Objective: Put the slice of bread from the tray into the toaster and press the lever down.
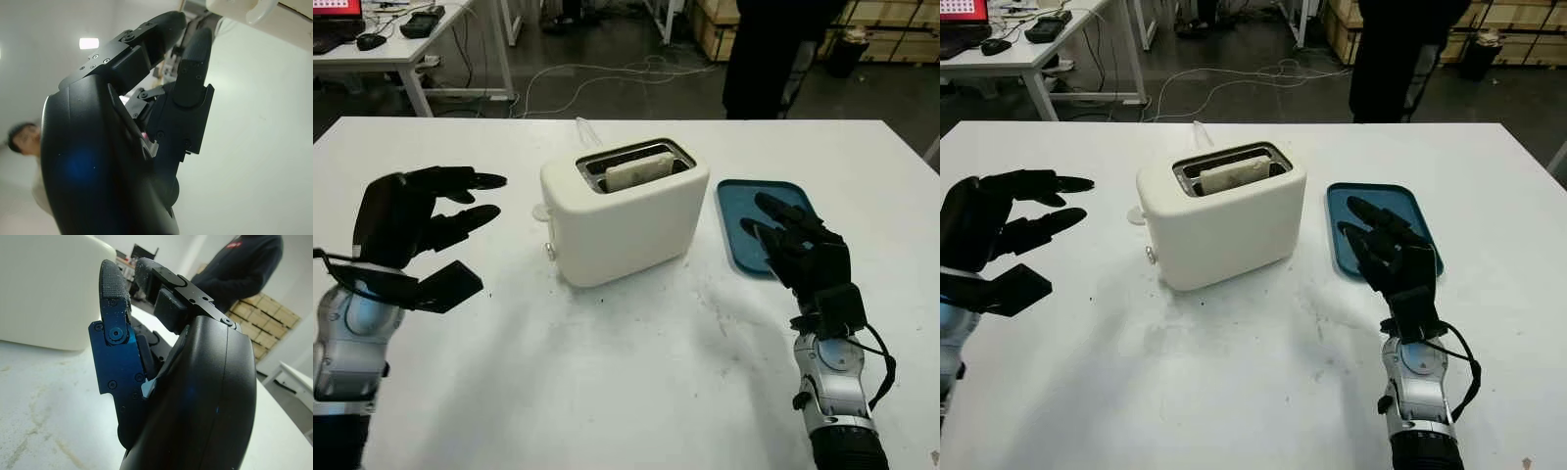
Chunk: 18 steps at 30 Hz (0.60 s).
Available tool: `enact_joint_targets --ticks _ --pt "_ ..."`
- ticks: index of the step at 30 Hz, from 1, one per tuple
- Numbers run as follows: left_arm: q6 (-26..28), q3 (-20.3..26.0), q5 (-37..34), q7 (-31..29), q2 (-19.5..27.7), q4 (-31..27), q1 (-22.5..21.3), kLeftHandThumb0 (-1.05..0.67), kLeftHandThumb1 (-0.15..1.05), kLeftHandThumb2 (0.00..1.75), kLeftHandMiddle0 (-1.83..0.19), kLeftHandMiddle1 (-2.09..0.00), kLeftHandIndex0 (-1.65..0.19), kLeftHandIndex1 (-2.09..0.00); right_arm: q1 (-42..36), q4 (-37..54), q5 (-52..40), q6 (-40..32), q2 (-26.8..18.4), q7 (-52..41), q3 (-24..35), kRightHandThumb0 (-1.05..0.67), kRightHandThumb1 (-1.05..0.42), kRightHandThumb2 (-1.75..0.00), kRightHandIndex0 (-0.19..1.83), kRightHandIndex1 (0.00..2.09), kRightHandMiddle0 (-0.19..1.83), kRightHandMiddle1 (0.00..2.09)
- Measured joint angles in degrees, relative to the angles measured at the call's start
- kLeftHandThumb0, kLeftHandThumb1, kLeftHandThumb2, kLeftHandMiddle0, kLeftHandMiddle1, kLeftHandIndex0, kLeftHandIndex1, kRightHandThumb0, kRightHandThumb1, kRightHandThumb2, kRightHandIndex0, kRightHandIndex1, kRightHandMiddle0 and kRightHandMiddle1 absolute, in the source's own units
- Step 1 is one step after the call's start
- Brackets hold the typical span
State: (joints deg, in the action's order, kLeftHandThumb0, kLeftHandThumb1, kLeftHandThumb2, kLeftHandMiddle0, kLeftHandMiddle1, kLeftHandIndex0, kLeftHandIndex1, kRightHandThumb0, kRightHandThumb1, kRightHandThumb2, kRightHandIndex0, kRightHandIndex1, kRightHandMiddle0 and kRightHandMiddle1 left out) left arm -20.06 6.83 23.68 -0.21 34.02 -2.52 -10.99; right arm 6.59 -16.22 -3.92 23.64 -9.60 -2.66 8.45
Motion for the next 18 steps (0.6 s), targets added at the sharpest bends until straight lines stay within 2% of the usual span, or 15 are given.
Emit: enact_joint_targets --ticks 7,12,18 --pt "-3.5 -3.2 4.0 -1.0 2.3 4.0 -3.7 -0.37 0.85 0.00 -0.98 -1.20 -1.19 -0.08 0.3 0.0 0.0 -0.1 0.1 -0.1 -0.1 -0.58 -0.92 -0.17 0.98 0.04 0.89 0.00" --pt "-4.9 -5.1 7.5 0.2 2.4 6.6 -5.6 -0.40 0.83 0.00 -0.92 -1.55 -1.21 -0.04 0.7 0.0 0.2 -0.1 0.1 -0.1 -0.4 -0.57 -0.92 -0.17 0.99 0.04 0.90 0.01" --pt "-8.2 -7.9 12.9 3.2 3.1 10.4 -7.4 -0.40 0.79 0.00 -0.92 -1.67 -1.23 -0.03 0.8 0.0 0.2 -0.3 0.1 -0.6 -0.6 -0.58 -0.92 -0.17 0.99 0.03 0.90 0.00"
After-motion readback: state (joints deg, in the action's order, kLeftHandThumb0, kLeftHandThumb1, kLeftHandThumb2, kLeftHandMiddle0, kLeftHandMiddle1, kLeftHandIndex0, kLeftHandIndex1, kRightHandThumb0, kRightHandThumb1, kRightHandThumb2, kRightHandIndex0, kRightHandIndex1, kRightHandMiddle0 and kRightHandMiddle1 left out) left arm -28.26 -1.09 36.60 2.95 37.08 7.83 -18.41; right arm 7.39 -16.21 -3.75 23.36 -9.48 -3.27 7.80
